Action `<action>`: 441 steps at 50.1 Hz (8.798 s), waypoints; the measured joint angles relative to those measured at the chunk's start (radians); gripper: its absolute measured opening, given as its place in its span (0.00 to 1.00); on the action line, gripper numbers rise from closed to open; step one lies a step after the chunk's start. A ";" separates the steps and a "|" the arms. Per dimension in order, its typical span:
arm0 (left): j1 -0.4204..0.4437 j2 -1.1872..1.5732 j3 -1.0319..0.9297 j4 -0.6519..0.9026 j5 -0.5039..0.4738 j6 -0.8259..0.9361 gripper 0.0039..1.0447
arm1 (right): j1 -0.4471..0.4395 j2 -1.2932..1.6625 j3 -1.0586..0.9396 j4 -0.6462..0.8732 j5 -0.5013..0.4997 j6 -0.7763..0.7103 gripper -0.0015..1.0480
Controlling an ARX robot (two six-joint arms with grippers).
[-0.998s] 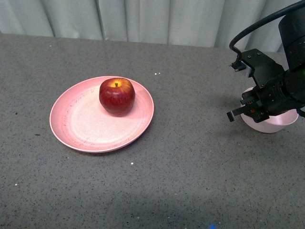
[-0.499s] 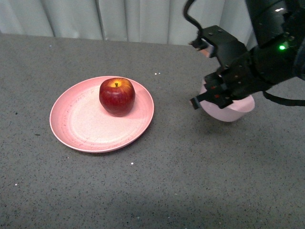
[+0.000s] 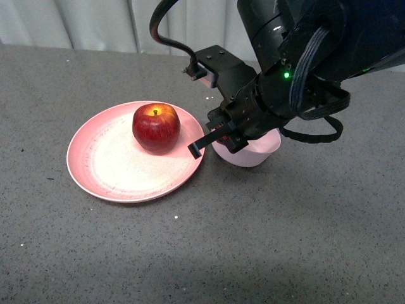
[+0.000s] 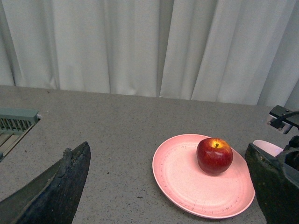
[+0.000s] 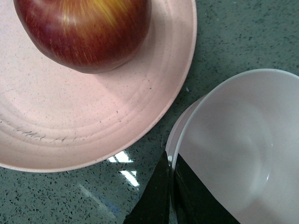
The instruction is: Move apple from plate to bowl
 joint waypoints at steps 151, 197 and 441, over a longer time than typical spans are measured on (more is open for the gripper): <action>0.000 0.000 0.000 0.000 0.000 0.000 0.94 | -0.470 -1.959 -1.270 0.274 0.170 0.219 0.01; 0.000 0.000 0.000 0.000 0.000 0.000 0.94 | -0.470 -2.189 -1.269 0.037 0.168 0.219 0.54; -0.585 2.272 1.176 0.446 -0.070 -0.026 0.94 | -0.470 -2.189 -1.269 0.037 0.168 0.219 0.91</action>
